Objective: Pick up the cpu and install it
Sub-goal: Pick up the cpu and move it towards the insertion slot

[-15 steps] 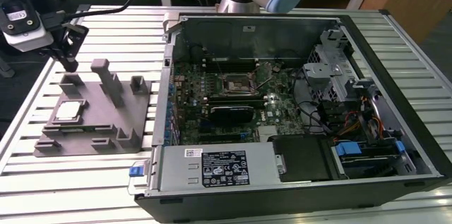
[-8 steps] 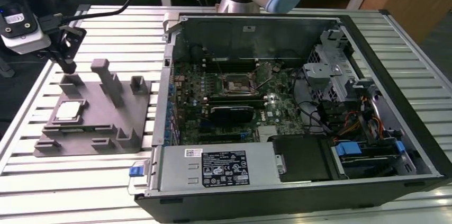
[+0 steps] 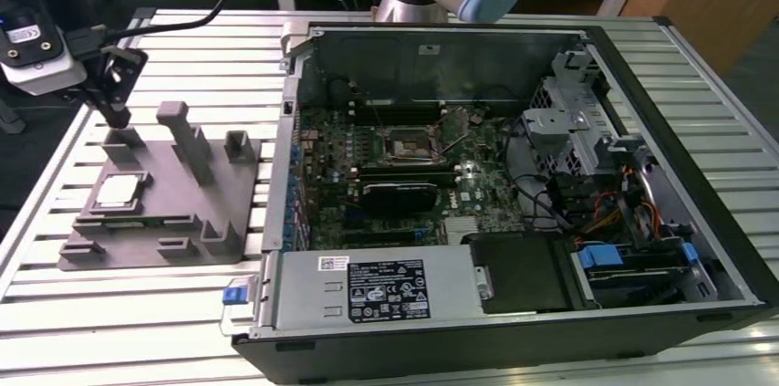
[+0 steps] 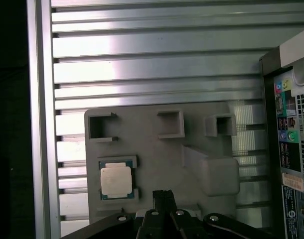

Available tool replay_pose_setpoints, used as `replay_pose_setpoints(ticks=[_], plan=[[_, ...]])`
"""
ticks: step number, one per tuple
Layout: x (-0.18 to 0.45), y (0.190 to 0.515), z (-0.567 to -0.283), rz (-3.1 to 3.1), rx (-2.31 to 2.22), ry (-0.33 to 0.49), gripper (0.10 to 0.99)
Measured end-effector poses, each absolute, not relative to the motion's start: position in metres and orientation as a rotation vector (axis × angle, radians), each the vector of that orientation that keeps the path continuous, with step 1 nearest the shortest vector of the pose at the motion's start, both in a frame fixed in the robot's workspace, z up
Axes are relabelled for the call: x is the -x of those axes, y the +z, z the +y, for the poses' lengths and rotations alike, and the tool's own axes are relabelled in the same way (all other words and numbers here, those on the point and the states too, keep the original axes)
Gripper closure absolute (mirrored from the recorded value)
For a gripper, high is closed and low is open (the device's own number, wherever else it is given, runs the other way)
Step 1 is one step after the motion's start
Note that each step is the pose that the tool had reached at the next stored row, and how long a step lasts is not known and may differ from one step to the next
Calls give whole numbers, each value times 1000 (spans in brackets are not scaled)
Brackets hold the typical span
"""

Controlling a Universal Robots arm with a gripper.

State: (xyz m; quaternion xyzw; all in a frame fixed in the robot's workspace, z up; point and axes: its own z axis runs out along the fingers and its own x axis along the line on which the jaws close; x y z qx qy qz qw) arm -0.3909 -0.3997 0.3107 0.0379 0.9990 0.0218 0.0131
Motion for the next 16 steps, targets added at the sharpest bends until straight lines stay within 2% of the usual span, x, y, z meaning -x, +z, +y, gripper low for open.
replay_pose_setpoints(ticks=[16], plan=[[409,303,-400,3112,-118,68,980]])
